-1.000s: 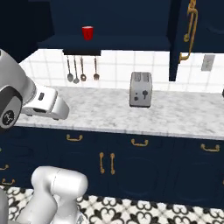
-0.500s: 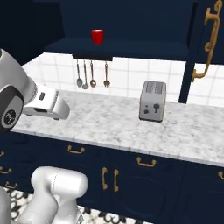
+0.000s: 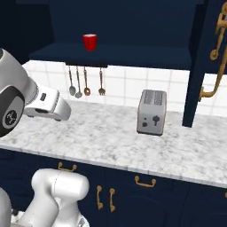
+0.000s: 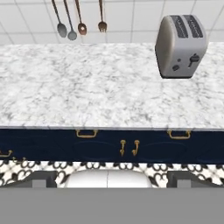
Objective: Gather all objects into one cabinet and sort the glasses and bowls to opposite sides.
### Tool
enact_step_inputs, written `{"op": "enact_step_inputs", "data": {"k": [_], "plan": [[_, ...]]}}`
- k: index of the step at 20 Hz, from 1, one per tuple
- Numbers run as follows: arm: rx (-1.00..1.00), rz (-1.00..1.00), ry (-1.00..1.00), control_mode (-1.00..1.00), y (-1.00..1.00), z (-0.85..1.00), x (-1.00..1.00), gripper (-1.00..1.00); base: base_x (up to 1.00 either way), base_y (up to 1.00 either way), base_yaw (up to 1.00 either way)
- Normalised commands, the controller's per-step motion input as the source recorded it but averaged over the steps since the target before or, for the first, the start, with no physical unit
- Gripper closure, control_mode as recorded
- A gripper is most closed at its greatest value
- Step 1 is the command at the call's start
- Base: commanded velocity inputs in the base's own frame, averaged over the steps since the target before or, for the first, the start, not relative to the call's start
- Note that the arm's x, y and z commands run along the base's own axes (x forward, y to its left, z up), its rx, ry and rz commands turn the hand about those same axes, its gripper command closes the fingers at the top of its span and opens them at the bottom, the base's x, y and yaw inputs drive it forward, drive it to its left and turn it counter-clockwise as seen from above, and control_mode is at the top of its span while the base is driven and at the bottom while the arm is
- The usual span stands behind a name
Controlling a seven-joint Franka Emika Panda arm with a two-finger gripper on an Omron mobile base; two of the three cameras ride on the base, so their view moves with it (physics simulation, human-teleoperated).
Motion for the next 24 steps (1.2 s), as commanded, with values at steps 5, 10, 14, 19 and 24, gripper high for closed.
{"op": "enact_step_inputs", "data": {"k": [5, 10, 14, 19, 24], "plan": [[0.00, 0.00, 0.00, 1.00, 0.00, 0.00, 0.00, -1.00, 0.35, 0.41, -0.22], [0.00, 0.00, 0.00, 1.00, 0.00, 0.00, 0.00, -1.00, 0.42, 0.11, -0.11], [0.00, 0.00, 0.00, 1.00, 0.00, 0.00, 0.00, -1.00, 0.52, 0.00, 0.00], [0.00, 0.00, 0.00, 1.00, 0.00, 0.00, 0.00, -1.00, 0.40, -0.03, 0.00], [0.01, 0.03, -0.15, -1.00, -0.02, 0.16, 0.12, -1.00, 0.00, 0.00, 0.00]]}}
